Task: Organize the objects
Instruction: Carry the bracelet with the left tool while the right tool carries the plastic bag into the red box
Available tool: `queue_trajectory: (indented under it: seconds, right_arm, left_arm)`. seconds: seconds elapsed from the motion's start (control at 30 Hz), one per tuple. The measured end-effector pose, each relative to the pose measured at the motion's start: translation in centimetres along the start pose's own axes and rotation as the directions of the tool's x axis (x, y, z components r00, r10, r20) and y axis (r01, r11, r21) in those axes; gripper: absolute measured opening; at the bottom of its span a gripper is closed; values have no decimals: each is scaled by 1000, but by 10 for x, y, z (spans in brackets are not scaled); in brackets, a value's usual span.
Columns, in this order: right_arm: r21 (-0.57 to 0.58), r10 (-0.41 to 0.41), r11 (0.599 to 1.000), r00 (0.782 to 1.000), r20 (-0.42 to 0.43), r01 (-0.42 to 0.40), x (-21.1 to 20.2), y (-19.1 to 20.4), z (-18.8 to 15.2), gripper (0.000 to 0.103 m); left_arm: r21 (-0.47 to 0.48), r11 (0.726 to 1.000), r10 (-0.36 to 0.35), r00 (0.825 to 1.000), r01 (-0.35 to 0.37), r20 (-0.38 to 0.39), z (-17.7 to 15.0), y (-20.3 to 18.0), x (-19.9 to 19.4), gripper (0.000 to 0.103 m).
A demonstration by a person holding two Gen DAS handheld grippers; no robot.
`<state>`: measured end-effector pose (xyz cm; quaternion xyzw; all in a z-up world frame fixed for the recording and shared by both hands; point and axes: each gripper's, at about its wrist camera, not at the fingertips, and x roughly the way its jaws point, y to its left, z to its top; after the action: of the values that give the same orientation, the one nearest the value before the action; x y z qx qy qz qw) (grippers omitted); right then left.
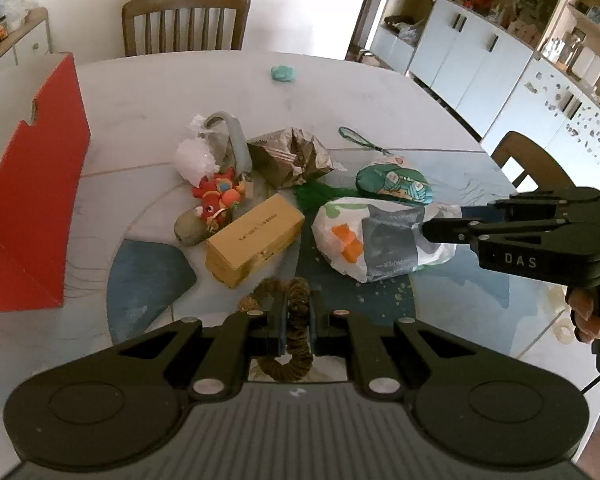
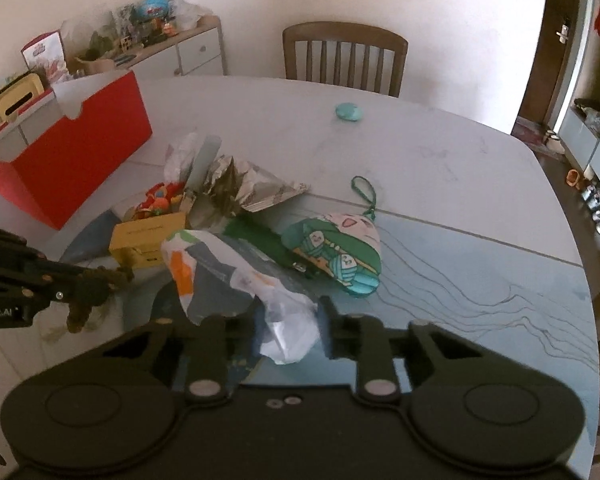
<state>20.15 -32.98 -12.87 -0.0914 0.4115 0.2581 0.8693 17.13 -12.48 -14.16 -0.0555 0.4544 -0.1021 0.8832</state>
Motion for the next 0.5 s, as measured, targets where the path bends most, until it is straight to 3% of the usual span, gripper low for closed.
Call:
queue_trajectory:
  seconds: [0.1, 0.5]
  right_arm:
    - [16, -5, 1000, 1000, 5, 5, -6, 5, -1, 13]
    - [125, -21, 992, 995, 98, 8, -59, 46, 13, 12]
  left_arm:
    - [-8, 1000, -10, 1000, 10, 5, 1, 6, -7, 10]
    - [-37, 997, -61, 998, 62, 33, 12, 43, -61, 10]
